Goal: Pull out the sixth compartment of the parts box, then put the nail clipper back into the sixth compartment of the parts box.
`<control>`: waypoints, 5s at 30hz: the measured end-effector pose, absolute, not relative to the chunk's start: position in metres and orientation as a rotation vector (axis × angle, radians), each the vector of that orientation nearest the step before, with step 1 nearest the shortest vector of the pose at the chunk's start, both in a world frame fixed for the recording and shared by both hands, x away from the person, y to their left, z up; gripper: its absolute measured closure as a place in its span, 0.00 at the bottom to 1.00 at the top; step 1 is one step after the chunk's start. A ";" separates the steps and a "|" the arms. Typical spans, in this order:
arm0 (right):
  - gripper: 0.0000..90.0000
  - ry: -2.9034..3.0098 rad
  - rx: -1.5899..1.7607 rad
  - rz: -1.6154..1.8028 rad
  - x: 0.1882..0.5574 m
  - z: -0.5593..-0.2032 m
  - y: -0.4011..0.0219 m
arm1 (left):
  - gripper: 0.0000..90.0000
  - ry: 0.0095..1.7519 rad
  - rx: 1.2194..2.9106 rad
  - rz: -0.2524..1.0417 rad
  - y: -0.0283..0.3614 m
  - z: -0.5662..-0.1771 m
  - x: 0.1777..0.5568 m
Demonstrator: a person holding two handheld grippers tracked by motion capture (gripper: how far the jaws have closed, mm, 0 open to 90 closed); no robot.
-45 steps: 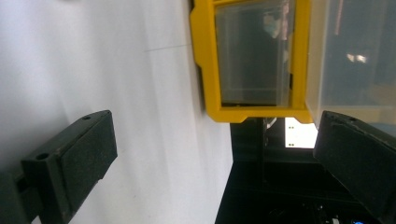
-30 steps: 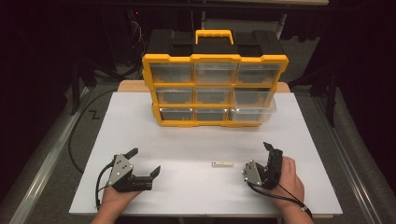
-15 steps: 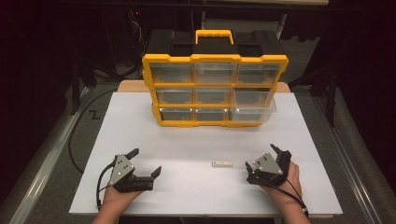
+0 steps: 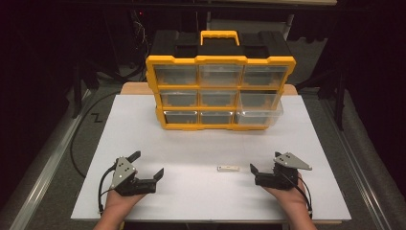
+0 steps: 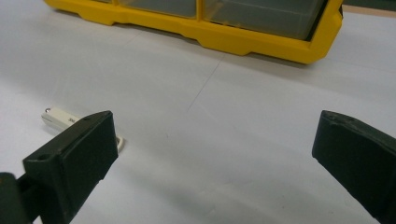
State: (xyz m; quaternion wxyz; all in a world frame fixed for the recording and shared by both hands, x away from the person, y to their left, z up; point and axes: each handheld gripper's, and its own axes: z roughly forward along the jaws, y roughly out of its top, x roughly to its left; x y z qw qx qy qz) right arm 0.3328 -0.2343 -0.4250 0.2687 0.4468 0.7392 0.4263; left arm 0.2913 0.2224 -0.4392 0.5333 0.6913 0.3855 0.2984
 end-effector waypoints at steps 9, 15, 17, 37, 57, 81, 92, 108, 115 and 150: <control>0.01 1.986 1.192 1.166 0.336 -0.423 -0.228 | 0.00 0.924 1.651 0.712 0.228 -0.439 0.292; 0.09 2.009 1.168 1.151 0.334 -0.425 -0.226 | 0.00 0.918 1.643 0.704 0.225 -0.437 0.289; 0.13 2.025 1.156 1.140 0.334 -0.425 -0.225 | 0.00 0.916 1.641 0.702 0.224 -0.437 0.289; 0.79 2.061 1.105 1.185 0.326 -0.422 -0.225 | 0.00 0.899 1.651 0.707 0.222 -0.437 0.286; 1.00 2.338 1.004 1.056 0.359 -0.436 -0.185 | 0.00 0.898 1.644 0.718 0.226 -0.436 0.287; 1.00 2.418 0.991 1.016 0.357 -0.436 -0.177 | 0.00 0.890 1.651 0.720 0.225 -0.436 0.285; 1.00 2.437 0.929 0.998 0.344 -0.436 -0.174 | 0.00 0.887 1.649 0.718 0.225 -0.435 0.285; 1.00 2.462 0.879 1.002 0.332 -0.437 -0.173 | 0.00 0.887 1.643 0.716 0.225 -0.435 0.285; 0.99 2.406 0.902 1.036 0.331 -0.433 -0.180 | 0.00 0.888 1.643 0.716 0.226 -0.435 0.285; 0.01 2.337 1.021 1.080 0.339 -0.432 -0.195 | 0.00 0.887 1.635 0.710 0.227 -0.434 0.285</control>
